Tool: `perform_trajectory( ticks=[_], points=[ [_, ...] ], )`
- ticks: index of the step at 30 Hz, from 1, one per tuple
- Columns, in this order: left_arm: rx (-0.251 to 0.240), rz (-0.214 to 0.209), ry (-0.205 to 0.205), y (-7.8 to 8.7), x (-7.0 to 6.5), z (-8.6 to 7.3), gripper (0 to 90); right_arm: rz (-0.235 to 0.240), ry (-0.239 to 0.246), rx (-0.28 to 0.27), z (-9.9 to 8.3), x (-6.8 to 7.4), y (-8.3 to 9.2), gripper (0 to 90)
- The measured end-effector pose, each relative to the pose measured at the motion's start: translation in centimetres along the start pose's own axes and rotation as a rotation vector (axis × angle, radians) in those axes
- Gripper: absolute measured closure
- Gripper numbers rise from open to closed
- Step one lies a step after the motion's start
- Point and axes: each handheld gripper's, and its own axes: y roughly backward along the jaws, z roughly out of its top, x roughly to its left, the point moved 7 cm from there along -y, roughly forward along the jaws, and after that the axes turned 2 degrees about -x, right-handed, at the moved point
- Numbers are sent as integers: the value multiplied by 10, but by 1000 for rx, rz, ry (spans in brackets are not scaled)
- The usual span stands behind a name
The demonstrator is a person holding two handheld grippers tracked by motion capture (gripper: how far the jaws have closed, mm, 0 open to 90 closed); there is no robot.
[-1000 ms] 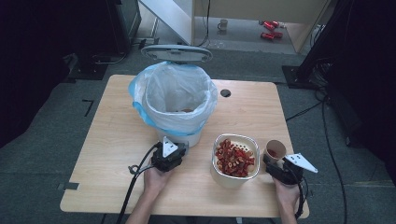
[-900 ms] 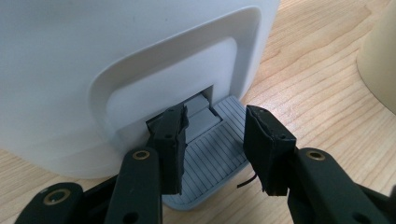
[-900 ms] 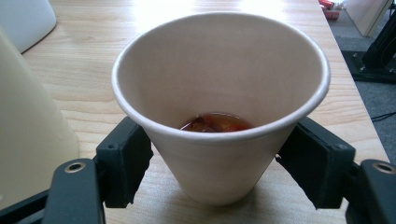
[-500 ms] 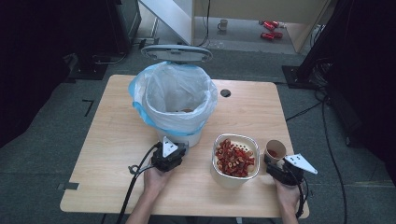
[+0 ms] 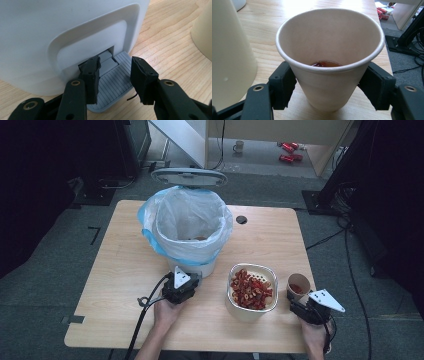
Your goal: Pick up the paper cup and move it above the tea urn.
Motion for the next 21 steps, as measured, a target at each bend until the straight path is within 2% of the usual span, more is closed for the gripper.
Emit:
perform_trajectory(
  ticks=[7,10,20,21],
  points=[
    [0,0,0,0,0,0,597,-3,26,16,-1,0,7,332],
    [0,0,0,0,0,0,596,-12,55,33,1,1,12,333],
    [1,0,-1,0,0,0,596,-18,124,37,16,5,27,338],
    [0,0,0,0,0,0,595,-22,146,35,21,6,32,338]
  ],
)
